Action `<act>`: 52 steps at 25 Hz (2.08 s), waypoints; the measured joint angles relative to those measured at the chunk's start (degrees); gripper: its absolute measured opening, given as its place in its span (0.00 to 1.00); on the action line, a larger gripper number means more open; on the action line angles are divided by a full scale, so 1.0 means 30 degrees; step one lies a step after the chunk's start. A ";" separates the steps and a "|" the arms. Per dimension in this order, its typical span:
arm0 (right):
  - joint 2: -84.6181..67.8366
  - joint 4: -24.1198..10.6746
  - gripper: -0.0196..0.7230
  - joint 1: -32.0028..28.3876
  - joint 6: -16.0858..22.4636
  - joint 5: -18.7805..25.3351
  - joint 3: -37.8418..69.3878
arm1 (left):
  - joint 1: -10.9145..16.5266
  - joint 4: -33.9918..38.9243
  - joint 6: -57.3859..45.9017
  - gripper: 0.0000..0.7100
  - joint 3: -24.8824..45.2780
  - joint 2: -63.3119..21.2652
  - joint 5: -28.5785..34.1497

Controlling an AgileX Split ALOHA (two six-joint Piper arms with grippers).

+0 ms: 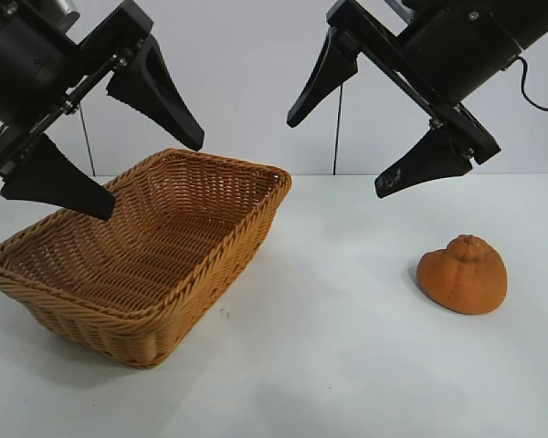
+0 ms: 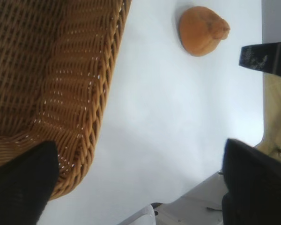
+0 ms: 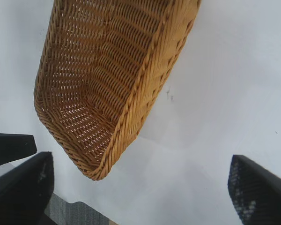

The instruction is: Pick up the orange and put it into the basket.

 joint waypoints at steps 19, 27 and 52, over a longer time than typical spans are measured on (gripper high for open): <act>0.0000 0.0000 0.96 0.0000 0.0021 -0.0303 0.0000 | -0.0019 0.5820 -1.1153 0.95 0.0346 -0.2283 0.1942; 0.0000 0.0000 0.96 0.0000 0.0021 -0.0480 0.0000 | -0.0019 0.8876 -1.9454 0.95 0.2222 -0.2082 -0.1179; 0.0000 0.0000 0.96 0.0000 0.0021 -0.0504 0.0000 | -0.0019 1.1963 -2.3623 0.69 0.2417 0.4823 -0.4858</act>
